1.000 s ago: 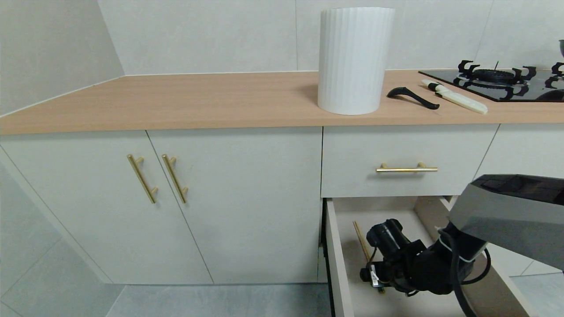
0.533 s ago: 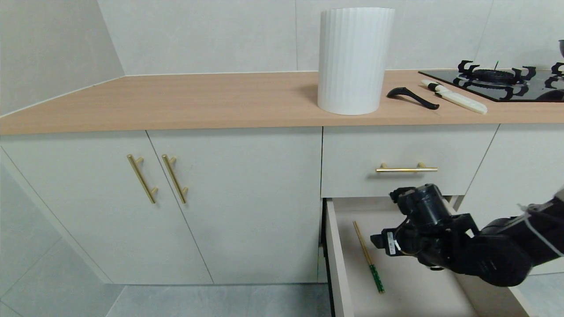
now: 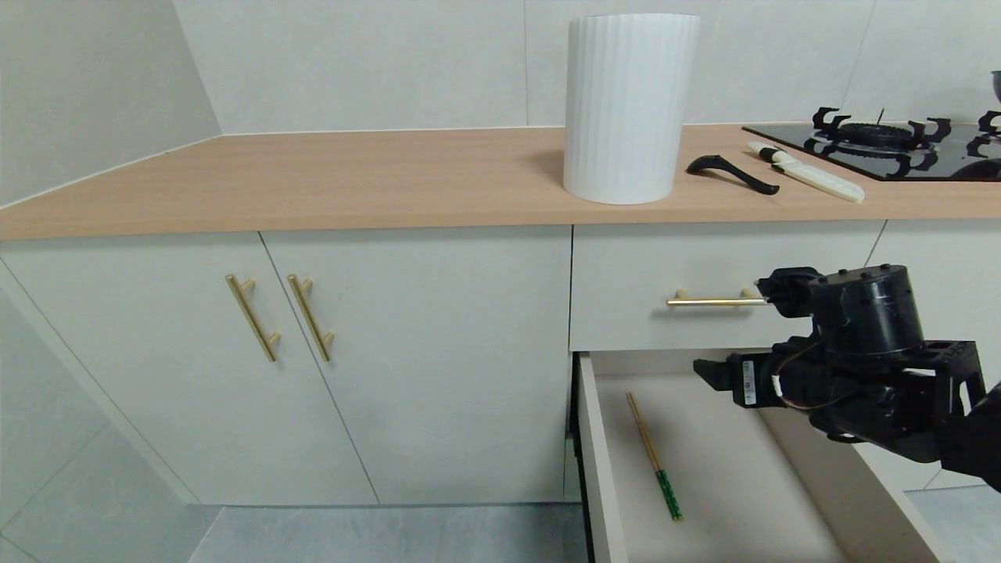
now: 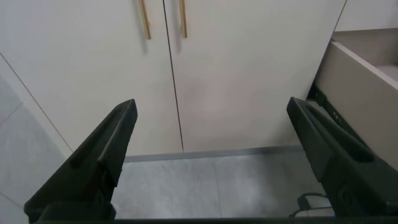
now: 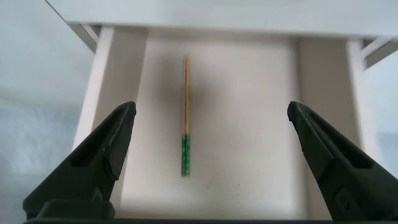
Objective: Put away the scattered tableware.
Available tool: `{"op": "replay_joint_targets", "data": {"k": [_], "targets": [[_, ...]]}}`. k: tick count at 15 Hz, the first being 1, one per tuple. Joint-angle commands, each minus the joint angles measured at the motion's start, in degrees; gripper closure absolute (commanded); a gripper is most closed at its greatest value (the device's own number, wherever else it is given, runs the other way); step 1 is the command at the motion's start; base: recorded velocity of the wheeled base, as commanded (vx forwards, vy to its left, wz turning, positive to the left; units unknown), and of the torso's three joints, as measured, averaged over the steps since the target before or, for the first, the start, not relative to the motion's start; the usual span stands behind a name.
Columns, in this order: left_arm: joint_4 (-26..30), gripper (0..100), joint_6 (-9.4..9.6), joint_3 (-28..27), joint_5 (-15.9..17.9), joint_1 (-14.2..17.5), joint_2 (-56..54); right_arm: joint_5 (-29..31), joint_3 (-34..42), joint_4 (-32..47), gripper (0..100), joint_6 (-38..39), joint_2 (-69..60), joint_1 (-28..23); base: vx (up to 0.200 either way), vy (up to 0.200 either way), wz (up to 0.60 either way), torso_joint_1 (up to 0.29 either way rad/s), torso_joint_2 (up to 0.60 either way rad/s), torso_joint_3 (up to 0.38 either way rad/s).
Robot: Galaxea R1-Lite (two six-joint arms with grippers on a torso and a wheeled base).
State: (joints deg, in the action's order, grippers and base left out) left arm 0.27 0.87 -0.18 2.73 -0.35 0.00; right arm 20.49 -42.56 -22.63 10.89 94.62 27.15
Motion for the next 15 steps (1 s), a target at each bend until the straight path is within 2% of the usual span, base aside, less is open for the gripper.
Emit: {"op": "replay_joint_targets", "data": {"k": [1,6,9,15], "targets": [[0.00,0,0.01,0.01,-0.01,0.00,0.09,-0.01,0.19,-0.05,0,-0.52,-2.60,-1.13,0.000,0.000,0.00,0.000,0.00,0.000],[0.00,0,0.01,0.01,-0.01,0.00,0.09,-0.37,-0.25,-0.14,0,-2.10,-4.36,-5.18,0.000,0.000,0.00,0.013,-0.07,-0.046],[0.00,0,0.01,0.01,-0.01,0.00,0.09,-0.63,-0.25,-0.14,0,-2.80,-4.97,-6.49,0.000,0.000,0.00,0.110,-0.27,-0.286],[0.00,0,0.01,0.01,-0.01,0.00,0.09,-0.63,-0.25,-0.14,0,-2.80,-4.54,-7.11,0.000,0.000,0.00,0.151,-0.51,-0.303]]}}
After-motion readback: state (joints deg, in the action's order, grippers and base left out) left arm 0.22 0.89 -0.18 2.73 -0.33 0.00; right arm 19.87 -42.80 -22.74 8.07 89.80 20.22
